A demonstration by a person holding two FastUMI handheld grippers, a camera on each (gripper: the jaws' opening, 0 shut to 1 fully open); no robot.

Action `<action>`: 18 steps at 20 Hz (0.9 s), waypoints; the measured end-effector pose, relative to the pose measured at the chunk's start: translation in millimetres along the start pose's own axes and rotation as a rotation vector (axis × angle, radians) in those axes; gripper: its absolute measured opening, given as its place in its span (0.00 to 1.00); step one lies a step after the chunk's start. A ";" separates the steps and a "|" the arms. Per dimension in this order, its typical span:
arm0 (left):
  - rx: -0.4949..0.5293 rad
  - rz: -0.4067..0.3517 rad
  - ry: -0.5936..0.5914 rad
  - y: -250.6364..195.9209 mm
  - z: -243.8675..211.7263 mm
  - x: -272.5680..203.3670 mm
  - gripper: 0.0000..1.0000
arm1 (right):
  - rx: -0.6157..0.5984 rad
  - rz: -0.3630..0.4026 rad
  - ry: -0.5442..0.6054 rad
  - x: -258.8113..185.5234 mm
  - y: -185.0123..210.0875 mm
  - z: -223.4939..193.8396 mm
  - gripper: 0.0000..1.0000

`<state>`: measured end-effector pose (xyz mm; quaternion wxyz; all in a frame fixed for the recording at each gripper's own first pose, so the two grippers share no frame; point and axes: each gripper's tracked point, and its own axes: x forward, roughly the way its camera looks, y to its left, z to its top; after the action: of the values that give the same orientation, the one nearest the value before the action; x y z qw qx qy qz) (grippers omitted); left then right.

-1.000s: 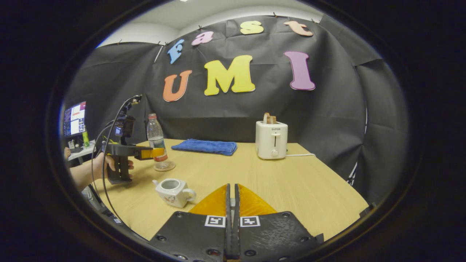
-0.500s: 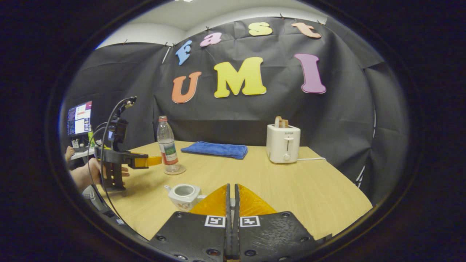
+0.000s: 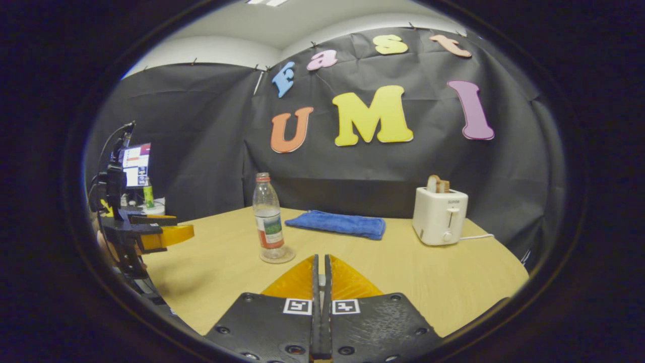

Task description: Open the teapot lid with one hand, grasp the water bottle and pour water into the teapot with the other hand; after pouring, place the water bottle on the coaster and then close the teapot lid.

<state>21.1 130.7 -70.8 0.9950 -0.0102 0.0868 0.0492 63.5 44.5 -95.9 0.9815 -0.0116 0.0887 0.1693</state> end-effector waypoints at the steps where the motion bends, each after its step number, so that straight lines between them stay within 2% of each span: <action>1: 0.003 0.010 -0.011 2.7 -0.1 -6.7 0.99 | 0.002 0.016 0.004 4.5 4.5 -4.5 0.00; 5: 0.010 0.015 -0.029 0.6 2.3 -23.3 0.99 | -0.009 0.046 0.022 16.0 14.8 -18.7 0.00; 18: 0.039 -0.001 -0.074 -17.2 14.9 -33.0 0.99 | -0.006 0.040 0.039 23.1 11.9 -43.6 0.00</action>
<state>-6.9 110.8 -50.2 0.9975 0.0110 0.0511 0.0471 73.5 61.1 -142.9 0.9759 -0.0160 0.1077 0.1890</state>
